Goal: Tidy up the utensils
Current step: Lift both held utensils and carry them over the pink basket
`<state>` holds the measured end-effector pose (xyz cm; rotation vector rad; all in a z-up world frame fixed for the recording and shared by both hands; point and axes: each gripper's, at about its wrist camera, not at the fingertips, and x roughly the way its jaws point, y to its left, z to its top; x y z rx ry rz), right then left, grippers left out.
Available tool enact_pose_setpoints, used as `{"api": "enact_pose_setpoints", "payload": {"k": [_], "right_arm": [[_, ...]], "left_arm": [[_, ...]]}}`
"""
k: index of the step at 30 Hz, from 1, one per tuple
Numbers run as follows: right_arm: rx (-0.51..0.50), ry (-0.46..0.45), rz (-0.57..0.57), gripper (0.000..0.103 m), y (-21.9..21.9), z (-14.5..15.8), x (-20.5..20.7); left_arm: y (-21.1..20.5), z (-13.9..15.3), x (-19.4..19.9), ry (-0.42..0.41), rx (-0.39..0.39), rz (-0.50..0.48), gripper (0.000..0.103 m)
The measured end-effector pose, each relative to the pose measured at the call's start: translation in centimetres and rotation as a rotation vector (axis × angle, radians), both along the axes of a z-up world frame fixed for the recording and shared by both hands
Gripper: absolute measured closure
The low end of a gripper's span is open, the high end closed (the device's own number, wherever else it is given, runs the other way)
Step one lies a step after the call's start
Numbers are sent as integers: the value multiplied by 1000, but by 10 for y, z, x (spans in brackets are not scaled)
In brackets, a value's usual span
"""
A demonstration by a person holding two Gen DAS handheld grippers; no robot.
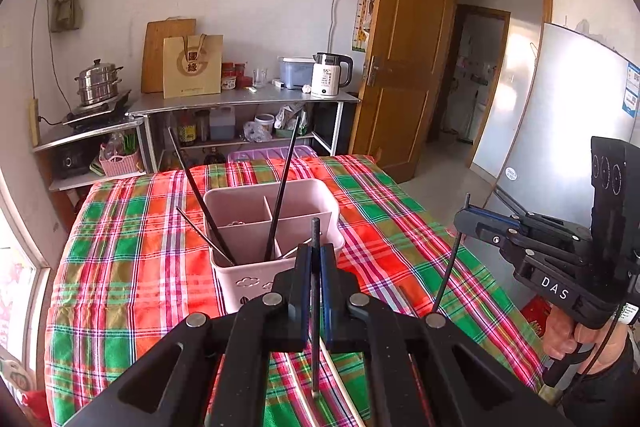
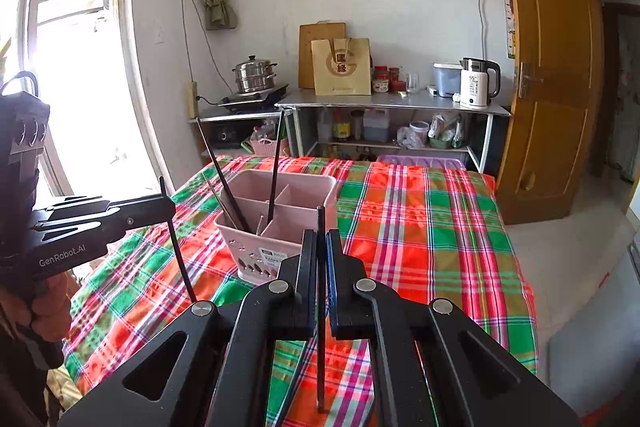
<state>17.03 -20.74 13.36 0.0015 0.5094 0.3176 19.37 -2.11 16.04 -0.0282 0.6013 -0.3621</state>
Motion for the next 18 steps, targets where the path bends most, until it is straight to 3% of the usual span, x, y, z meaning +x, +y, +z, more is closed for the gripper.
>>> {"api": "enact_pose_setpoints", "payload": {"k": [18], "right_arm": [[-11,-51,28,99,8,23,-21]], "left_arm": [[14,18,-17,-3,-24,-12,99]]}}
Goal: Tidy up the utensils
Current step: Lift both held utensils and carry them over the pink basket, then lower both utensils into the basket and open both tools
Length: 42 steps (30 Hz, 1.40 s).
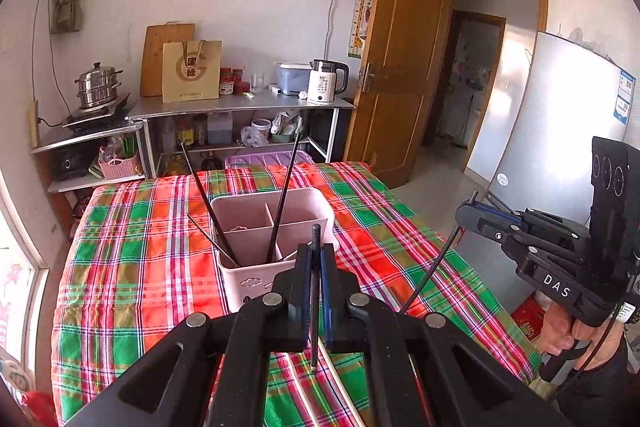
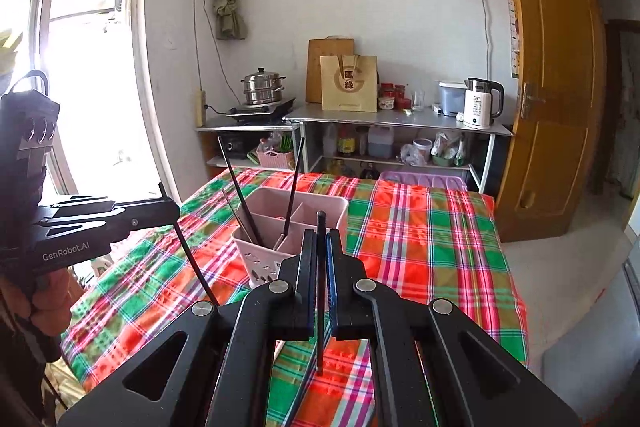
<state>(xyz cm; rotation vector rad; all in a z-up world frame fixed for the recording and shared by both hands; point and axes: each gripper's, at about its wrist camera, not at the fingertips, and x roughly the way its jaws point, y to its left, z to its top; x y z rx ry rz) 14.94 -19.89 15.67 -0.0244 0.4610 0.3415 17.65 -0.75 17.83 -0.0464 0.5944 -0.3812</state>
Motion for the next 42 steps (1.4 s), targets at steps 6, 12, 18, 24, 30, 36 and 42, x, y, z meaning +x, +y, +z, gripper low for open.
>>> {"api": "enact_pose_setpoints", "payload": {"k": [6,12,18,24,30,36,42], "right_arm": [[-3,-2,26,99,9,3,1],[7,-17,49,99,20,12,9],[37,-38,77,99,34,29,23],[69,-74,100,99,49,52,37],[77,-104,102,99,60,68,53],[81,-118,84,99,67,69,73],[80,-129,70,99,69,64,89]], "left_arm": [[11,3,0,24,5,10,99],[23,17,7,17,10,36,99],[36,41,18,-8,20,69,99],[44,71,31,-43,16,87,99],[50,97,51,-81,5,102,99],[53,101,78,-86,12,119,99],[49,85,98,-82,7,108,99]]}}
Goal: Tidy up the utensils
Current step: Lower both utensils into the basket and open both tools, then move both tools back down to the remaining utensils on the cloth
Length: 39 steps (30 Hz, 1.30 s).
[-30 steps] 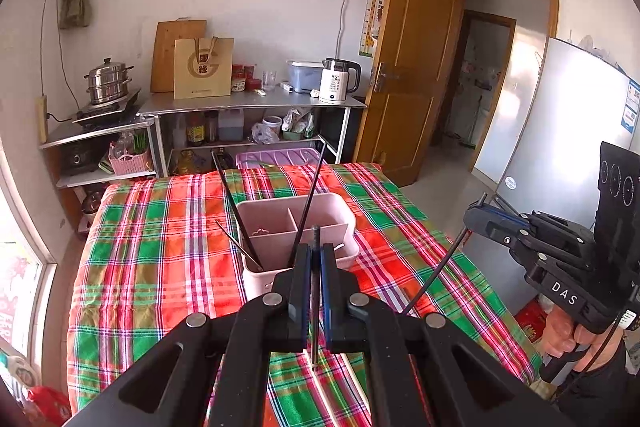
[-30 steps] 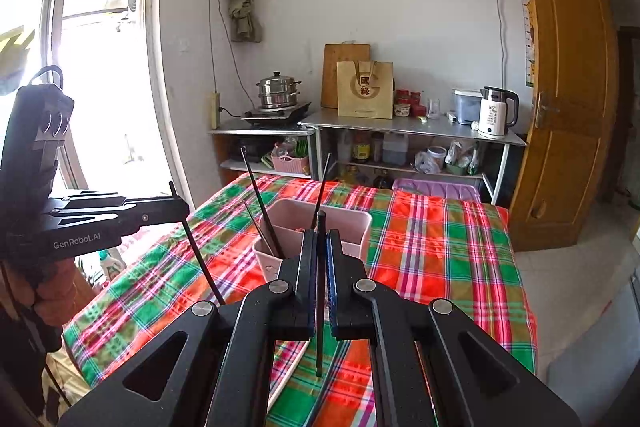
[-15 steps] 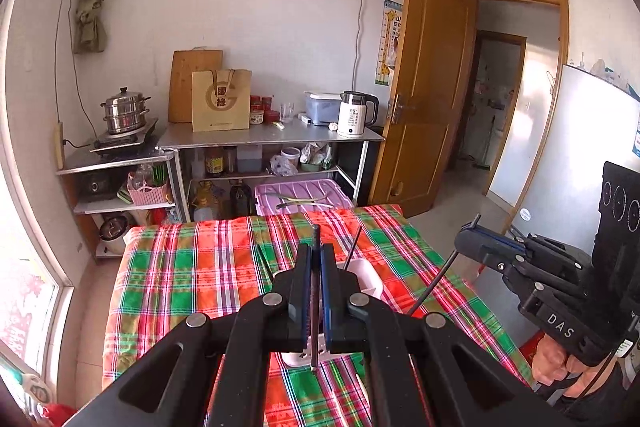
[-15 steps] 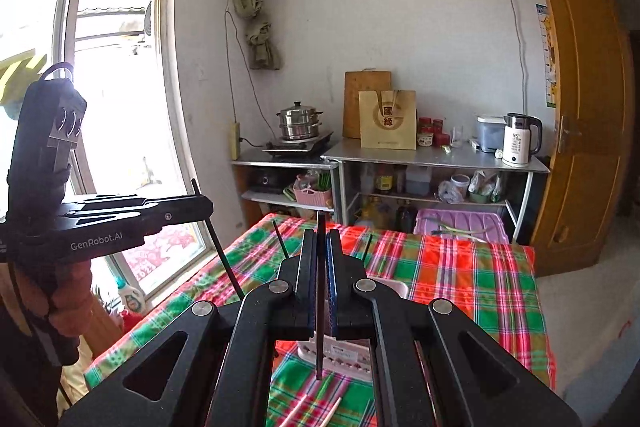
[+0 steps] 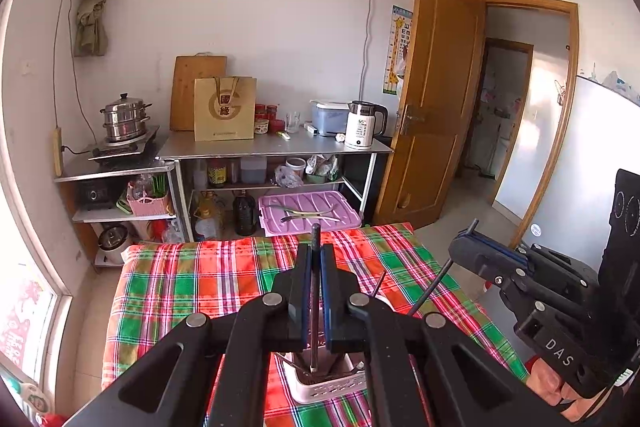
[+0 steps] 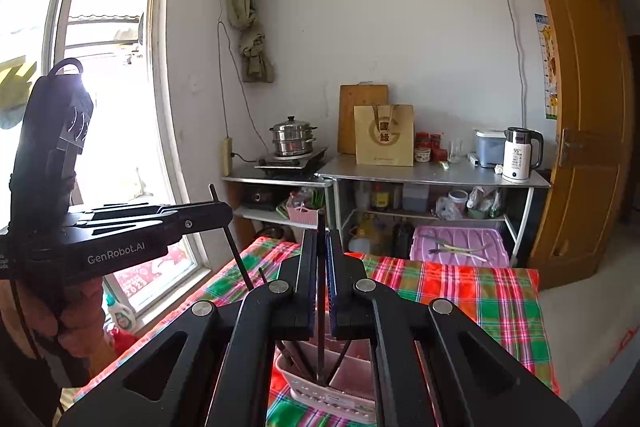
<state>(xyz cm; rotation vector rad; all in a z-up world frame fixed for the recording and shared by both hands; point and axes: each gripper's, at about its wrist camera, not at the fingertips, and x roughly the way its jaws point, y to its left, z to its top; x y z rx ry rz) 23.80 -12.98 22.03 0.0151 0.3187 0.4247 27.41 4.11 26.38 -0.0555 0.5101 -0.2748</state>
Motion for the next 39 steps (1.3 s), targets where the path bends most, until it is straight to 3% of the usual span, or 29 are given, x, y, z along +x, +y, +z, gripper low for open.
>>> {"api": "enact_pose_setpoints", "payload": {"k": [21,25,27,31,35,39], "right_arm": [[-22,192,-2,99,2,-71,36],[-26,208,-2,98,-2,-71,34],[-27,196,-1,91,-3,-67,28],[-25,162,-1,89,-9,-56,14],[-21,134,-5,80,-18,-50,-5],[-23,116,-14,79,-28,-52,-27]], "left_arm": [[8,-95,37,174,16,10,99],[10,-94,31,167,9,6,98],[11,-89,26,153,14,11,96],[16,-77,8,107,3,25,83],[22,-68,-19,62,-22,33,82],[25,-68,-51,22,-27,42,82]]}}
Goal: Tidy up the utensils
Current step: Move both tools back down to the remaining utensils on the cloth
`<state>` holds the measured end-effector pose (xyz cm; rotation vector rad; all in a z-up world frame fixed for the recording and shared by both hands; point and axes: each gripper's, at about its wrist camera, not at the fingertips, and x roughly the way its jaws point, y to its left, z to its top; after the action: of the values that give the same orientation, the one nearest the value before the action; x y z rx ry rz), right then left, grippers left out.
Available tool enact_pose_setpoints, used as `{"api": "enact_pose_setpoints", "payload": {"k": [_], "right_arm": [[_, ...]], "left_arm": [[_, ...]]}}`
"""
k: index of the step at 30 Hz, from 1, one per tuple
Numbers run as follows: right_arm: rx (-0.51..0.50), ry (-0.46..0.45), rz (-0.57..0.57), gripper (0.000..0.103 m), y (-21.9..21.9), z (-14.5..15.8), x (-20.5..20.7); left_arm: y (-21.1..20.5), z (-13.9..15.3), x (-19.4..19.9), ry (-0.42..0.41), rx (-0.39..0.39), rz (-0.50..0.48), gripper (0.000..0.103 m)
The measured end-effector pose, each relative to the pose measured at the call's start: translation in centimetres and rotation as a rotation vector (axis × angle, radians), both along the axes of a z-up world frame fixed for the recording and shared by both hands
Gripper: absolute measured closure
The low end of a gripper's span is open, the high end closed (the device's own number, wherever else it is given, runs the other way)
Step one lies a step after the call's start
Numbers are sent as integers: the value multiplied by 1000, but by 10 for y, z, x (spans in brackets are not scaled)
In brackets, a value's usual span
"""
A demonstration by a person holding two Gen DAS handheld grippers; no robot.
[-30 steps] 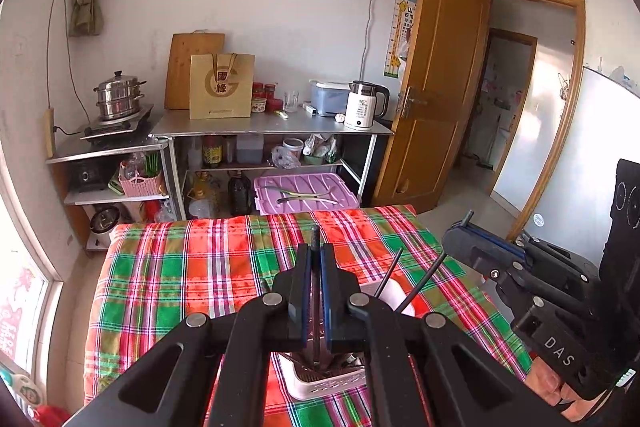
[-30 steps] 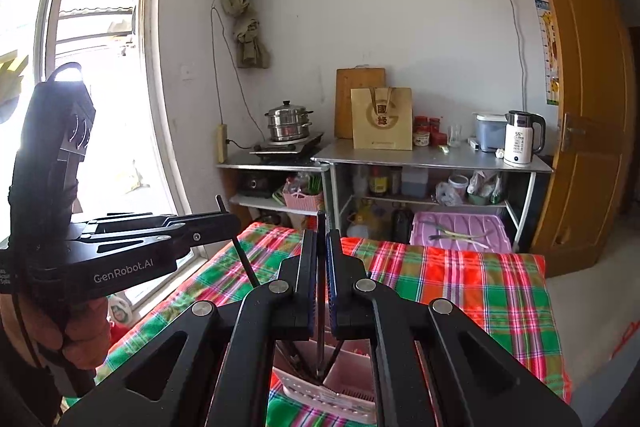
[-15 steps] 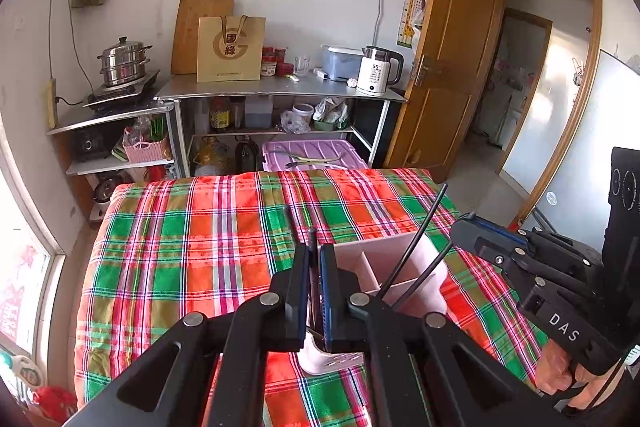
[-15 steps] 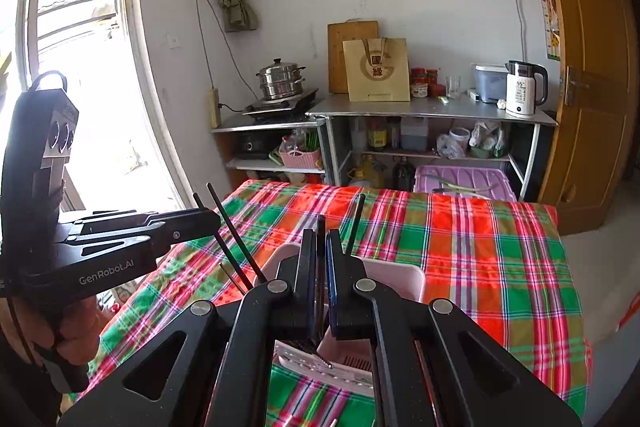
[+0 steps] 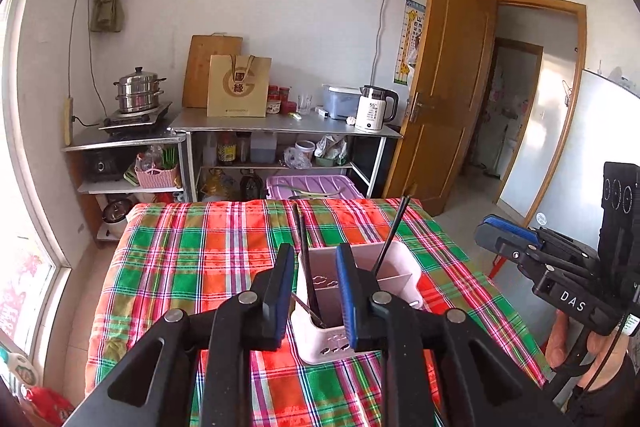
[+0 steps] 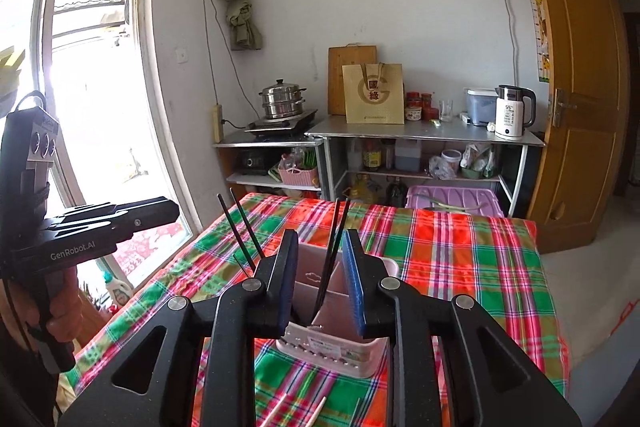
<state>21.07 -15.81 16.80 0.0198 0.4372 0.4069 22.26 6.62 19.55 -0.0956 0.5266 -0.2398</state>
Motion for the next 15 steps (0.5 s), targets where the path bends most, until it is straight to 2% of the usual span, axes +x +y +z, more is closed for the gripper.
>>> {"api": "enact_pose_setpoints", "payload": {"k": [7,15], "right_arm": [[44,9,-6,79,-26,-16,-42],[43,61,-26,79,-45,-53,-79]], "left_arm": [[-5,-20,-56,-32,0,-12,82],[-23,-62,-106,-21,-21,-31,82]]}}
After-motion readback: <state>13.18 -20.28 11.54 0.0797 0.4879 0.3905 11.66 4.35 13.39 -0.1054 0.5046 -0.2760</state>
